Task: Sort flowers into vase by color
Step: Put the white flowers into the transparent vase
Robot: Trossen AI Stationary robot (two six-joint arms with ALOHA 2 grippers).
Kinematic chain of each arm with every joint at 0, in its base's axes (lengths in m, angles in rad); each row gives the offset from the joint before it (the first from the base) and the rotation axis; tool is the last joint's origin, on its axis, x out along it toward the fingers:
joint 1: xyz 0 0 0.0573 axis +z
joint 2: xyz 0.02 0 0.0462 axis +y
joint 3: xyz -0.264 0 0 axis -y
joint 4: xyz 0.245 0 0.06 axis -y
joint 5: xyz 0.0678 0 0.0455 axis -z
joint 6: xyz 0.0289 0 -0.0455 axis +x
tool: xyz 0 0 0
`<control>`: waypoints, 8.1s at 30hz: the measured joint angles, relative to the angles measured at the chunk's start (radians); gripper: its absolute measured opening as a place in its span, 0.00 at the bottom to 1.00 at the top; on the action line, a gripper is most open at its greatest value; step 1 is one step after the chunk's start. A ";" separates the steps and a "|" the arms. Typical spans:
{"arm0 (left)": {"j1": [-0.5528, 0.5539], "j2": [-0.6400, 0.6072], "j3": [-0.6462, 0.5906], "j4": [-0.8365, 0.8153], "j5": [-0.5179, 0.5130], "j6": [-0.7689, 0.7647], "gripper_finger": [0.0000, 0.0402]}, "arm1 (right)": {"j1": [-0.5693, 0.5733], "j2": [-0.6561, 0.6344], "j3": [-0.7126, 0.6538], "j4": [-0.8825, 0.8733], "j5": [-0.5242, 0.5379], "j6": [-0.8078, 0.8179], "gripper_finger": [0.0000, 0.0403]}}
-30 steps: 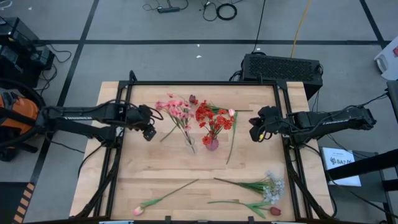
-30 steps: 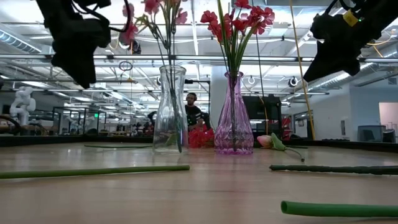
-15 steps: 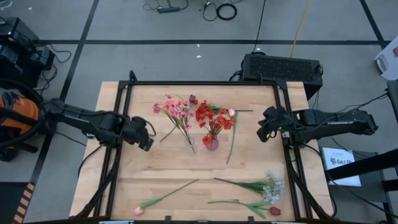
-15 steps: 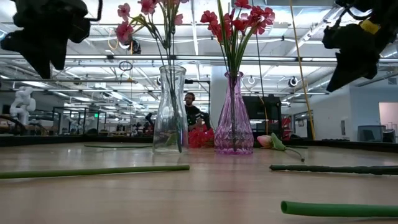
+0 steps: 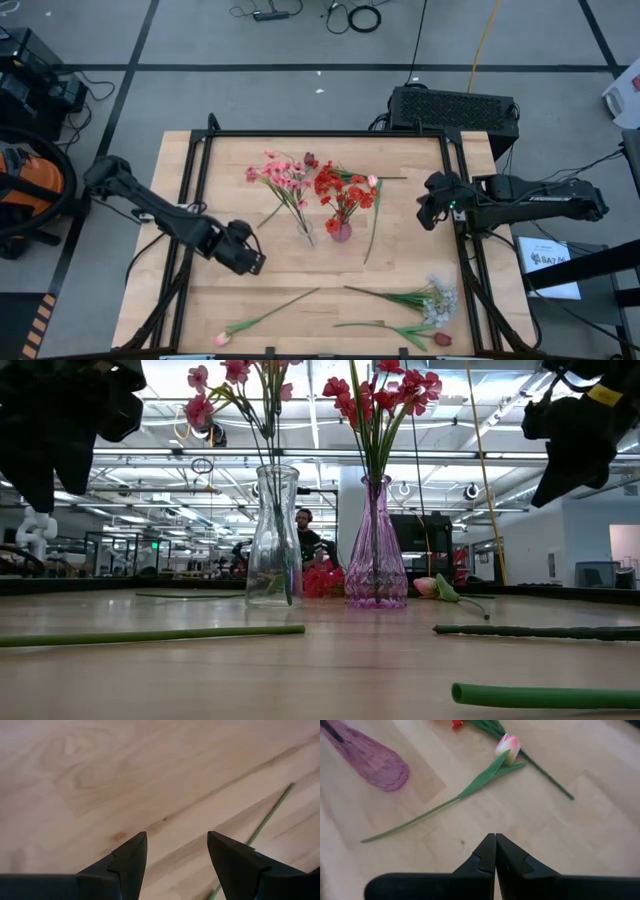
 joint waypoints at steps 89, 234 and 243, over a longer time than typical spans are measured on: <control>-0.136 0.279 0.172 0.086 -0.117 0.064 0.53 | 0.459 0.261 0.204 -0.030 -0.058 0.584 0.00; 0.137 0.938 1.040 0.927 -0.370 2.620 0.04 | 0.639 0.296 0.092 0.765 -0.197 1.070 0.09; 0.140 0.938 1.040 0.927 -0.370 2.615 0.04 | 0.636 0.290 0.092 0.756 -0.209 1.029 0.25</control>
